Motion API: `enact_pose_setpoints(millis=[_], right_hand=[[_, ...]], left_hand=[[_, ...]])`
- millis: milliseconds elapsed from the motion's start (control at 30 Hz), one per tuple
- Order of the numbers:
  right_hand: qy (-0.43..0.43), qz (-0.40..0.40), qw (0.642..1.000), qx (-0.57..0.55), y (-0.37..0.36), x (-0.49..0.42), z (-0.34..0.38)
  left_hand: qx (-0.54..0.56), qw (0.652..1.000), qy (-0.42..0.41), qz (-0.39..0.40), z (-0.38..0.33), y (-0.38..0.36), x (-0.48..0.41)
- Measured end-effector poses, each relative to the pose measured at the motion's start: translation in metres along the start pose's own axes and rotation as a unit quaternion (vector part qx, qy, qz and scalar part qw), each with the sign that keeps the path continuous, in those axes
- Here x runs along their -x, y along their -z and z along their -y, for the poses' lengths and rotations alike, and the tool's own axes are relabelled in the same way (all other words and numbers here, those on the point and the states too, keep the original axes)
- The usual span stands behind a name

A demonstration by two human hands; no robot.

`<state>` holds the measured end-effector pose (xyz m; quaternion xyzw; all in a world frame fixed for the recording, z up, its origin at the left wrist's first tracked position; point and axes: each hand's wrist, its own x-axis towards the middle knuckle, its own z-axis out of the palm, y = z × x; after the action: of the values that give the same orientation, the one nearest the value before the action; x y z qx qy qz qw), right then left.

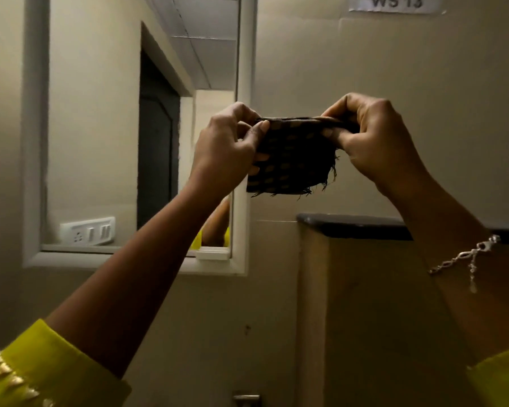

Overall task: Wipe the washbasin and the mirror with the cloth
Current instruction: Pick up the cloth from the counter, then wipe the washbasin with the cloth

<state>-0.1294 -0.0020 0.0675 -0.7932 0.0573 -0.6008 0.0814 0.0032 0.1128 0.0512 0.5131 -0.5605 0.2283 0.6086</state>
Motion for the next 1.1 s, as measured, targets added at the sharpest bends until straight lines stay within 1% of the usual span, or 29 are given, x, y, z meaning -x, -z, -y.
enact_pose_setpoints(millis=[100, 200, 300, 400, 567, 700, 833, 900, 1000, 1100], right_hand=[[-0.006, 0.030, 0.999, -0.027, -0.018, 0.006, 0.020], [-0.018, 0.069, 0.996, -0.059, -0.039, 0.015, 0.037], [-0.032, 0.136, 0.985, -0.103, -0.062, 0.027, 0.054], [-0.060, 0.203, 0.964, -0.159, -0.085, 0.041, 0.068], [-0.108, 0.280, 0.927, -0.225, -0.125, 0.067, 0.091], [-0.111, 0.388, 0.893, -0.198, -0.150, 0.089, 0.106], [-0.135, 0.494, 0.830, -0.222, -0.184, 0.119, 0.120], [-0.143, 0.542, 0.796, -0.229, -0.206, 0.136, 0.124], [-0.216, 0.604, 0.713, -0.284, -0.240, 0.169, 0.130], [-0.285, 0.620, 0.643, -0.348, -0.267, 0.202, 0.132]], left_hand=[[-0.021, 1.000, 0.014, 0.012, 0.002, 0.032, 0.009], [-0.023, 0.997, 0.051, 0.053, 0.006, 0.066, 0.023], [-0.022, 0.991, 0.098, 0.083, 0.016, 0.099, 0.040], [-0.038, 0.987, 0.123, 0.094, 0.029, 0.127, 0.055], [-0.036, 0.973, 0.194, 0.120, 0.049, 0.169, 0.081], [-0.057, 0.960, 0.232, 0.149, 0.065, 0.198, 0.105], [-0.096, 0.934, 0.284, 0.195, 0.080, 0.217, 0.136], [-0.122, 0.923, 0.297, 0.213, 0.086, 0.222, 0.150], [-0.177, 0.905, 0.309, 0.234, 0.095, 0.229, 0.172], [-0.235, 0.883, 0.317, 0.254, 0.108, 0.236, 0.195]])
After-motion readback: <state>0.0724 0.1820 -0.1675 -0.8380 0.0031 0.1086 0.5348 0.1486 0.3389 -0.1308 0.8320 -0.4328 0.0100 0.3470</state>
